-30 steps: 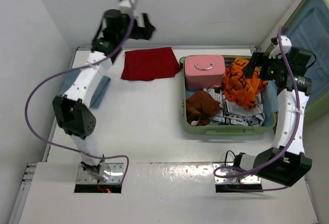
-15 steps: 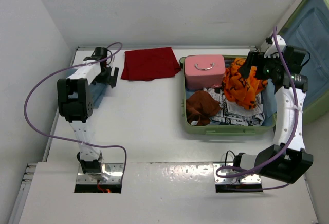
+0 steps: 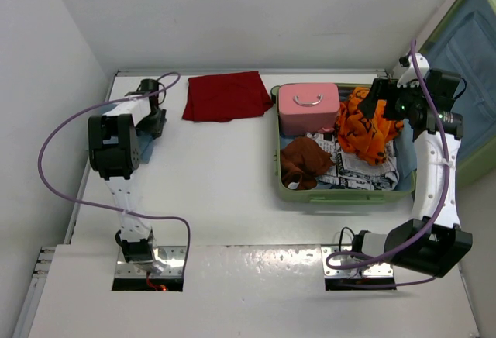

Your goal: Pack the luggage

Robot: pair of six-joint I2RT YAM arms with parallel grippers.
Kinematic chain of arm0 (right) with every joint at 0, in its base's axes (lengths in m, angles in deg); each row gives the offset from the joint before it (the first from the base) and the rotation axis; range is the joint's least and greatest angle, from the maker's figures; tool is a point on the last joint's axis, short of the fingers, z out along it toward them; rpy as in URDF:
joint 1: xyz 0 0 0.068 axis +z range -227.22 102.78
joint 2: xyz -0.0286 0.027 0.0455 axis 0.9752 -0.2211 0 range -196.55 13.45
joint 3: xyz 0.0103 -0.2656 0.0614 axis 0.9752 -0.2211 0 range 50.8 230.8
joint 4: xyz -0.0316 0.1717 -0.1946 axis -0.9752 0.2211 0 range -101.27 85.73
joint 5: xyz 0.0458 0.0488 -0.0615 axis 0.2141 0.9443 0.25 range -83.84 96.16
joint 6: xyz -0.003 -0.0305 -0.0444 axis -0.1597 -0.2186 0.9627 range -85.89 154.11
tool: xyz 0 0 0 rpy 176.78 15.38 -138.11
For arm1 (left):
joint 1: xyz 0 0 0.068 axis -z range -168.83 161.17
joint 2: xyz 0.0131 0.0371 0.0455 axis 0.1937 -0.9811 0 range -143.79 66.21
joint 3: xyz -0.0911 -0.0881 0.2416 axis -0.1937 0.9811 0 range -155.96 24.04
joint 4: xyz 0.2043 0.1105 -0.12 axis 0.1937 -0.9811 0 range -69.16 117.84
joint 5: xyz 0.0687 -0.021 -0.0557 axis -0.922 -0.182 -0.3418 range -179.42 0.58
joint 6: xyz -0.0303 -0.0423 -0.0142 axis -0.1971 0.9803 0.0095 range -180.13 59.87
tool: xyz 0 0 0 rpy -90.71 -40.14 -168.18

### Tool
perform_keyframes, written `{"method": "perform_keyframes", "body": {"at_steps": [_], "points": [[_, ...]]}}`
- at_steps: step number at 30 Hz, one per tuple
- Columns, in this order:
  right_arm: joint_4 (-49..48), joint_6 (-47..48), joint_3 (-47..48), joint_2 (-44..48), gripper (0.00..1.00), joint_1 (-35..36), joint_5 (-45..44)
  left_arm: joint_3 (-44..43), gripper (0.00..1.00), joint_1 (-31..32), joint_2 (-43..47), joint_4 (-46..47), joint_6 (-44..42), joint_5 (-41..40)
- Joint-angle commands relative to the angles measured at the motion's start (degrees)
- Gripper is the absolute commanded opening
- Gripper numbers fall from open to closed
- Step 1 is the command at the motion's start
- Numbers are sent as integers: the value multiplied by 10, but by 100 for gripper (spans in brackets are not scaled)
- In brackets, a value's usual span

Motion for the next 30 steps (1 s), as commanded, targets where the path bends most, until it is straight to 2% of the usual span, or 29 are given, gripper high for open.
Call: {"method": "perform_keyframes", "body": {"at_steps": [1, 3, 4, 5, 8, 11, 13, 15, 17, 19, 22, 26, 30], "points": [[-10, 6, 10, 9, 99, 2, 3, 9, 50, -6, -21, 0, -3, 28], [-11, 5, 10, 10, 99, 2, 3, 9, 31, -6, -28, 0, -3, 45], [-11, 6, 9, 13, 99, 2, 3, 9, 11, -6, -28, -8, -3, 71], [-11, 5, 7, 14, 99, 1, 2, 9, 0, -6, -28, -14, -3, 84], [-11, 6, 3, 22, 98, 3, 3, 20, 0, -1, 4, -26, -3, 170], [-11, 24, -3, 31, 98, 2, 2, 39, 0, 25, 97, -26, 3, 278], [-11, 26, -11, 41, 98, 2, -2, 45, 0, 62, 169, -26, 21, 317], [-11, 26, -15, 48, 98, 2, 0, 52, 0, 92, 215, -26, 51, 317], [-11, 30, -16, 54, 98, 2, 0, 73, 0, 141, 273, -26, 109, 277], [-11, 32, -22, 63, 98, 2, -2, 94, 0, 169, 307, -26, 173, 277], [-8, 36, -29, 75, 98, 1, -3, 100, 0, 227, 350, -26, 213, 298], [-10, 37, -40, 87, 98, 1, -8, 43, 0, 322, 338, -32, 336, 270], [-7, 39, -40, 95, 98, -3, -13, -62, 0, 396, 263, -47, 339, 240]]}}
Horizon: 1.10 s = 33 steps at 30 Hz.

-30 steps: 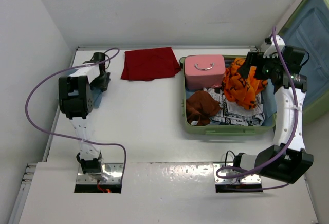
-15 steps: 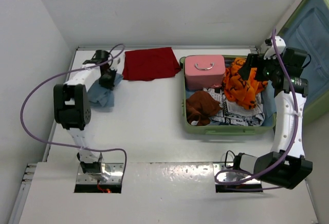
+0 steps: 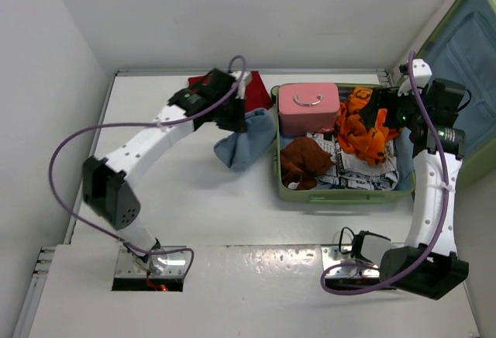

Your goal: Pack the luggage

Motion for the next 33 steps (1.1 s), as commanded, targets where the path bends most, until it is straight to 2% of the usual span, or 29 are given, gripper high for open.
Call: {"method": "perform_keyframes", "body": {"at_steps": [1, 4, 5, 8, 12, 16, 23, 28, 33], "points": [[-11, 7, -1, 15, 98, -5, -8, -117, 0, 47, -74, 12, 51, -25], [-9, 6, 1, 18, 98, -8, -7, -213, 0, 87, -147, -7, 51, -15], [-8, 6, 3, 17, 98, -9, -8, -281, 0, 107, -193, -23, 45, -15], [-7, 4, 7, 19, 98, -18, -11, -374, 0, 131, -243, -29, 64, -21], [-9, -9, 17, 23, 98, -41, -5, -431, 0, 176, -297, 19, 94, 0], [-15, -15, 17, 29, 98, -59, -1, -438, 0, 216, -321, 94, 99, 12], [-23, -33, 20, 31, 98, -85, 2, -433, 0, 257, -367, 199, 171, 0], [-16, -27, 19, 34, 98, -92, 6, -355, 0, 264, -385, 272, 255, 0], [-4, 4, 16, 43, 99, -93, 14, -362, 0, 253, -446, 291, 298, 18]]}}
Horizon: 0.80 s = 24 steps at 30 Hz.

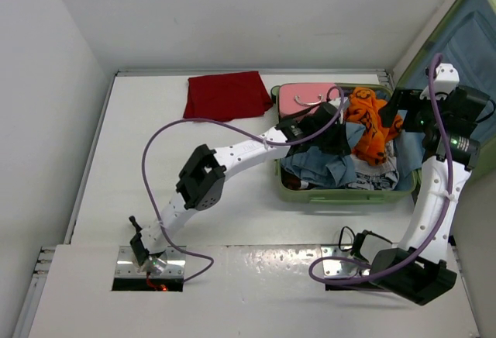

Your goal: Pack the luggage

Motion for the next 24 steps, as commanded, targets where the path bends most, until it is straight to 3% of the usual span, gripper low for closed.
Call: {"method": "perform_keyframes", "body": {"at_steps": [1, 3, 4, 5, 8, 11, 18, 20, 21, 22, 24], "points": [[-6, 20, 14, 18, 99, -4, 18, -1, 0, -9, -36, 89, 64, 27], [-6, 23, 16, 19, 99, -4, 23, -1, 15, -14, -41, 111, 64, 33], [-6, 22, 16, 18, 99, -3, 27, 4, 28, -14, -41, 118, 54, 33], [-6, 21, 17, 17, 99, -3, 28, 4, 56, -20, -36, 133, 32, 25], [-9, 15, 14, 14, 99, -4, 35, 4, 91, -27, -10, 154, -24, -18], [-16, 9, 4, 19, 96, -4, 47, 9, 94, -47, 28, 190, -84, -32], [-46, 15, -57, 33, 50, -3, 161, 114, 91, -120, 179, 272, -149, 15], [-57, 16, -86, 25, 43, 6, 202, 129, 86, -143, 241, 245, -149, -16], [-58, 16, -93, 20, 40, 20, 209, 120, 79, -157, 255, 181, -134, -42], [-58, 26, -104, 16, 38, 45, 206, 109, 66, -189, 262, 137, -134, -107], [-57, 36, -118, -9, 38, 68, 191, 107, 63, -226, 262, 55, -136, -147]]}}
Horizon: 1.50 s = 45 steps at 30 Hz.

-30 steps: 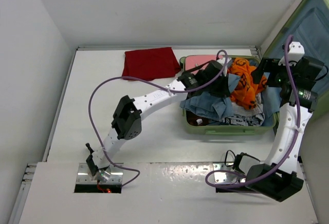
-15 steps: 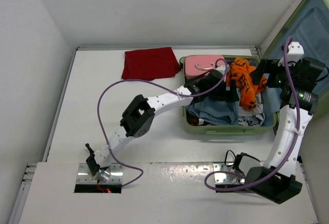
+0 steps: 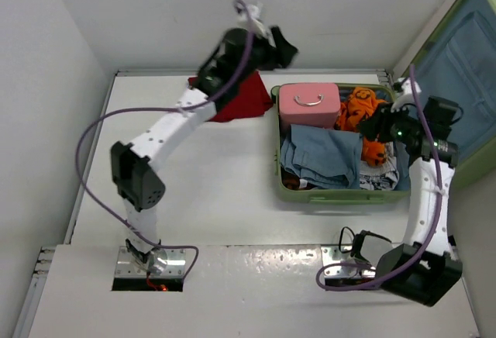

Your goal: Pack the luggage

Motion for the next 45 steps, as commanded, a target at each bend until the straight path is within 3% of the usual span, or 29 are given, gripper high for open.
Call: {"method": "perform_keyframes", "body": {"at_steps": [1, 6, 7, 10, 11, 15, 21, 30, 36, 39, 42, 43, 45], "points": [[-24, 33, -22, -36, 40, 72, 17, -1, 69, -85, 32, -106, -25, -98], [-43, 30, -19, -77, 53, 154, -52, -15, 79, -149, -42, -184, -110, -162], [-45, 26, -17, -80, 54, 165, -57, -42, 81, -149, -84, -203, -168, -162], [-43, 16, -7, -89, 59, 176, -80, -68, 85, -154, -137, -219, -273, -99], [-40, 14, -4, -89, 60, 178, -90, -73, 85, -161, -159, -219, -318, -37], [-32, 15, -7, -84, 63, 178, -109, -89, 89, -184, -211, -219, -379, 81], [-25, 25, 1, -77, 67, 170, -120, -152, 93, -190, -295, -247, -406, 96], [-14, 36, 29, -87, 72, 163, -126, -140, 95, -190, -358, -258, -423, -4], [-17, 36, 33, -95, 74, 162, -128, -132, 95, -190, -377, -296, -431, 10], [-13, 40, 37, -96, 74, 163, -129, -152, 83, -196, -392, -334, -425, 50], [-5, 45, 43, -95, 74, 163, -131, -119, 61, -196, -378, -350, -417, 89], [-3, 51, 45, -95, 72, 163, -129, -114, 48, -196, -378, -369, -405, 96], [2, 54, 53, -96, 71, 163, -128, -109, 33, -196, -378, -400, -383, 96]]}}
